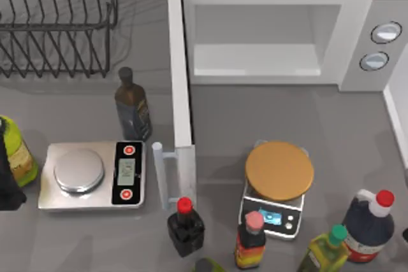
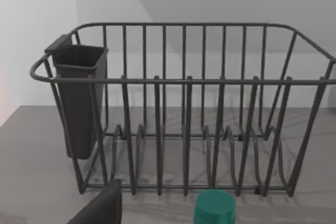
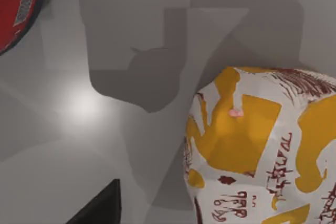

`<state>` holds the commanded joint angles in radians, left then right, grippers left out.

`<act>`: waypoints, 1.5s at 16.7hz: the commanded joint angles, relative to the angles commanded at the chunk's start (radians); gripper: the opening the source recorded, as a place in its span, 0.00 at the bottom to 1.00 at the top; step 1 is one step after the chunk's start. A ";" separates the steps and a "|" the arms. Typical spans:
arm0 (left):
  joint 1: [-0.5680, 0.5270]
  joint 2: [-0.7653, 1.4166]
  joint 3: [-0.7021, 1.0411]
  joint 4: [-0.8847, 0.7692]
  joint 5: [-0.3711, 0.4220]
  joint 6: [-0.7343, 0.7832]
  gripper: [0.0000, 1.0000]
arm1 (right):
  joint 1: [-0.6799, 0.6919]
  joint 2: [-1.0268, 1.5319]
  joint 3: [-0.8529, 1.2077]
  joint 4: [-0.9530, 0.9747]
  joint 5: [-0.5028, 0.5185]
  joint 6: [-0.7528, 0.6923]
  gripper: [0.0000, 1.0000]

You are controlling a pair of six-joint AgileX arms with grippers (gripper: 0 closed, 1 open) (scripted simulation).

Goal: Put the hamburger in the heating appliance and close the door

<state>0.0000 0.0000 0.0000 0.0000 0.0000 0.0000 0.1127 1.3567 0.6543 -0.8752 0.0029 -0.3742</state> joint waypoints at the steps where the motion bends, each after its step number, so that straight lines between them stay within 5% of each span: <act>1: 0.000 0.000 0.000 0.000 0.000 0.000 1.00 | 0.000 0.021 -0.021 0.048 0.000 0.001 1.00; 13: 0.000 0.000 0.000 0.000 0.000 0.000 1.00 | -0.013 0.146 -0.139 0.295 -0.001 -0.010 1.00; 25: 0.000 0.000 0.000 0.000 0.000 0.000 1.00 | -0.013 0.146 -0.139 0.295 -0.001 -0.010 0.10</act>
<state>0.0000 0.0000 0.0000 0.0000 0.0000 0.0000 0.0997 1.5029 0.5156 -0.5797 0.0021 -0.3839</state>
